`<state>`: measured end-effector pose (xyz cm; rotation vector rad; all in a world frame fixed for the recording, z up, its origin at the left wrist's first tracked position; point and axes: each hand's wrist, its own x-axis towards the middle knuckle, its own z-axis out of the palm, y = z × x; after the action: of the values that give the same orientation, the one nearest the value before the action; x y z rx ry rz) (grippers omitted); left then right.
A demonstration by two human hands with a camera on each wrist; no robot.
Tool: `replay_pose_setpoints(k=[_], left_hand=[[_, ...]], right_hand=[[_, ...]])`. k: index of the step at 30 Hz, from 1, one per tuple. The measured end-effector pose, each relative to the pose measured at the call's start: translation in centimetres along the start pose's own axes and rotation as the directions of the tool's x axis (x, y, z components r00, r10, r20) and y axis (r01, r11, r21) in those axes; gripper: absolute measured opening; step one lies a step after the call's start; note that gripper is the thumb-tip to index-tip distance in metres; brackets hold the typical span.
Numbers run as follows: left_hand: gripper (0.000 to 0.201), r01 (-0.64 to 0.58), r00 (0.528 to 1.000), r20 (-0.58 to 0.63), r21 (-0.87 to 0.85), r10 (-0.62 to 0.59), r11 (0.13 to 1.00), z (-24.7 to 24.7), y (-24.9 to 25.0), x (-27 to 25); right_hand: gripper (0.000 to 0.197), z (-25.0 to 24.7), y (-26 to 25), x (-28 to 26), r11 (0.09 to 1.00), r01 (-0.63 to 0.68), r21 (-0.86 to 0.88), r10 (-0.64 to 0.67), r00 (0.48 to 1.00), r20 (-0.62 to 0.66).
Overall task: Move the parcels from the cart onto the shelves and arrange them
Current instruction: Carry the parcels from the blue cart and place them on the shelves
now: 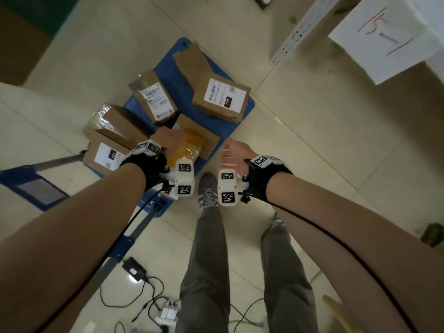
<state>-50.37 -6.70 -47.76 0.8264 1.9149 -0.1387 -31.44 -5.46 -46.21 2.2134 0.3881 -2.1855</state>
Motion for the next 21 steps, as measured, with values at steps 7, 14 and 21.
replay_pose_setpoints(k=[7, 14, 21], left_hand=[[0.085, 0.157, 0.985, -0.022, -0.274, -0.169, 0.949, 3.4, -4.9, 6.1], [0.088, 0.182, 0.983, 0.031, -0.344, -0.182, 0.921, 4.8, -5.9, 7.9], [0.119, 0.131, 0.991, 0.044, -0.085, -0.128, 0.988, 7.1, -5.5, 7.0]], right_hand=[[0.048, 3.9, 2.0, 6.7, 0.998, -0.034, 0.051, 0.03, 0.997, 0.07], [0.057, 5.7, 2.2, 9.1, 0.987, -0.082, 0.137, 0.056, 0.982, 0.182], [0.039, 4.8, 2.2, 8.6, 0.984, -0.154, 0.085, 0.133, 0.966, 0.221]])
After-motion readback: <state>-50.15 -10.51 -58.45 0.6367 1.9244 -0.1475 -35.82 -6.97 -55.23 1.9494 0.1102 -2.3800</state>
